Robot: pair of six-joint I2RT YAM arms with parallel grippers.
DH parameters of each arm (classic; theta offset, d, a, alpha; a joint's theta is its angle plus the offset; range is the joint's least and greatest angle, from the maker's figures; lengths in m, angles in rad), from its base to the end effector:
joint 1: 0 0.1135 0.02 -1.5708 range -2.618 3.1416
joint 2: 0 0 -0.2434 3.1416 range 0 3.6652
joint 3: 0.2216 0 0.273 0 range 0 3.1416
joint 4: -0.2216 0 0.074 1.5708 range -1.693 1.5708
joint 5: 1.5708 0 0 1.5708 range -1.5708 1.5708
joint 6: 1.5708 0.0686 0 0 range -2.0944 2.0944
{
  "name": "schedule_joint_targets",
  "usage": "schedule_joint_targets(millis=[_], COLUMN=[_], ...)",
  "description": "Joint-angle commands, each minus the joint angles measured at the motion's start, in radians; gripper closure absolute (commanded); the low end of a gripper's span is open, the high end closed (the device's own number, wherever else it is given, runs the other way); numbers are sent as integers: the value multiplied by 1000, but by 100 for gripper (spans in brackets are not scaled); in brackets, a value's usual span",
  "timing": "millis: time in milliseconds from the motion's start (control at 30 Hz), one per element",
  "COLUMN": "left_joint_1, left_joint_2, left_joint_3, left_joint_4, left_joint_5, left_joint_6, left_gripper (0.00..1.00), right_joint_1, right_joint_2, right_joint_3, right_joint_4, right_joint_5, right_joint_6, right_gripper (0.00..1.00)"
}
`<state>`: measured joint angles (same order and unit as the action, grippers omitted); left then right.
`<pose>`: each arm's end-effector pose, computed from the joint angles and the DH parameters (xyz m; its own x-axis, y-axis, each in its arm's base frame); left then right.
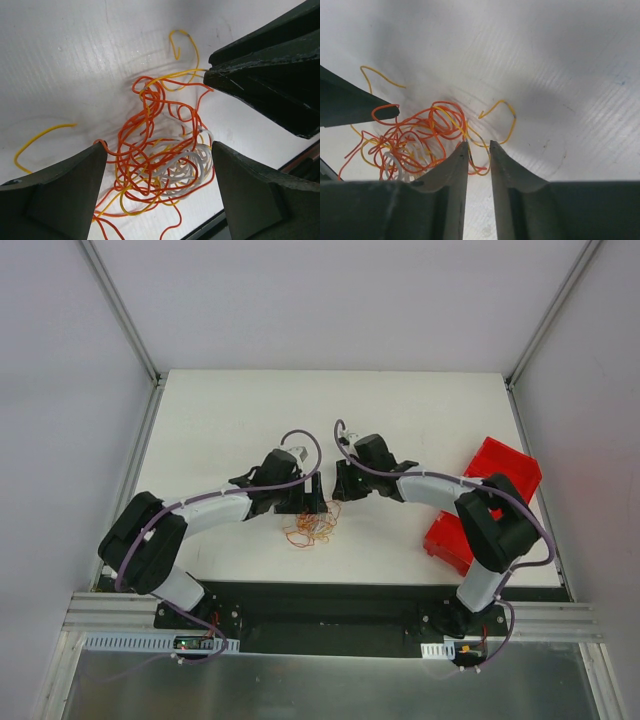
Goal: Untangle the cables
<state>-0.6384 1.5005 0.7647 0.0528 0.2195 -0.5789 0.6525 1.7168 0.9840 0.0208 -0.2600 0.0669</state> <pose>0.2721 -0.2205 0.1331 -0.8167 -0.0589 -0.5741 0.3231 0.7776 -0.5394 0.3069 0.2567 0.1291 -0.5675 -0.3524 -0.7441 -0.7050 0.6748 0.2182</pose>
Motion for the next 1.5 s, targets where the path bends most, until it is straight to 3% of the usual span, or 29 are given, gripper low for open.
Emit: schedule_joint_targets(millis=[0,100,367,633,833,1000,1367,1467], left_joint_1=[-21,-21,-17,23,35,91,180,203], left_joint_2=[43,67,101,80,29,-8,-51,-66], left_joint_3=[39,38,5,-30,-59,-64,-74,-82], left_joint_4=[-28,-30,-42,-47,-48,-103,-126,-136], left_joint_5=[-95,-138,-213,-226,-249,-233,-197,-213], left_joint_6=[2,2,-53,-73,-61,-53,-26,-21], left_gripper=[16,16,20,25,23,10,12,7], right_joint_1=[7,16,24,12,12,9,10,10], right_joint_2=[23,-46,-464,-796,-913,-970,-970,-953], right_joint_3=[59,36,-93,53,212,324,527,605], right_joint_4=[-4,-16,-74,-290,-450,-550,-719,-775], right_joint_5=[-35,-1,82,152,247,314,373,421], right_joint_6=[-9,-6,89,85,30,-21,-117,-145], right_gripper=[84,100,100,100,100,100,100,100])
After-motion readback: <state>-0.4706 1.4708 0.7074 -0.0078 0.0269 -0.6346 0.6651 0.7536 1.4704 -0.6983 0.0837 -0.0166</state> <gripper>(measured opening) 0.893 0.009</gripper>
